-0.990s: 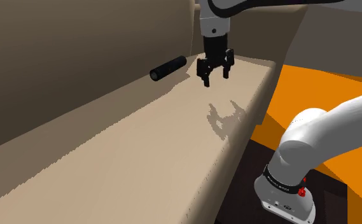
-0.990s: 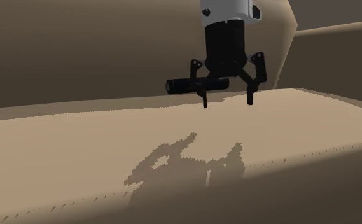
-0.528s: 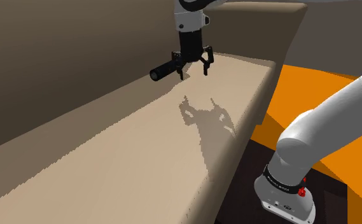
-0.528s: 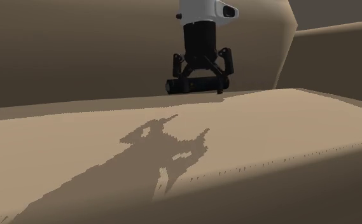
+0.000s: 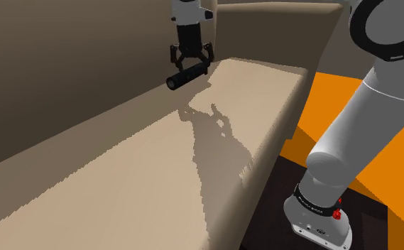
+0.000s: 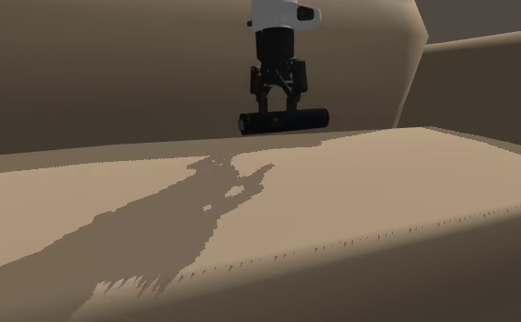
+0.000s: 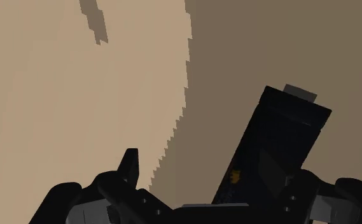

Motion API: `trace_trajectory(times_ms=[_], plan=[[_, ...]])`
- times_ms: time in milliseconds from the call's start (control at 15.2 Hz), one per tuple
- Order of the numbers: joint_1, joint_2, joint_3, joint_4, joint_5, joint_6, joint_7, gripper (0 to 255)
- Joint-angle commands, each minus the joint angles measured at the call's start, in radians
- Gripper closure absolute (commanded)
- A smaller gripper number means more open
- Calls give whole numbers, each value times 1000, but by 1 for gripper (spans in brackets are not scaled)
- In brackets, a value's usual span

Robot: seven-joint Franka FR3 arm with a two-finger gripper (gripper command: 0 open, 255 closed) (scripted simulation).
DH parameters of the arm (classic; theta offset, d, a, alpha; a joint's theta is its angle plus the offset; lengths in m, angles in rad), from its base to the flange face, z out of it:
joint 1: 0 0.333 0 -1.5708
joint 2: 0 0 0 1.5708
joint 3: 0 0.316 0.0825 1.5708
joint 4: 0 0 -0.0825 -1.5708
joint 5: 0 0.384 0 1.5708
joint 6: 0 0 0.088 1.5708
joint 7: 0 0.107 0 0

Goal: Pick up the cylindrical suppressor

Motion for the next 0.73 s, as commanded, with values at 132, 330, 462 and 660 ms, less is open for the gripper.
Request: trace_trajectory(times_ms=[132,330,462,660], plan=[[-5,165,6,205,-51,-36,224,0],[-4,176,1,194,-55,-12,247,0],[-5,168,0,157,-52,18,246,0],[-7,159,-1,105,-49,61,245,0]])
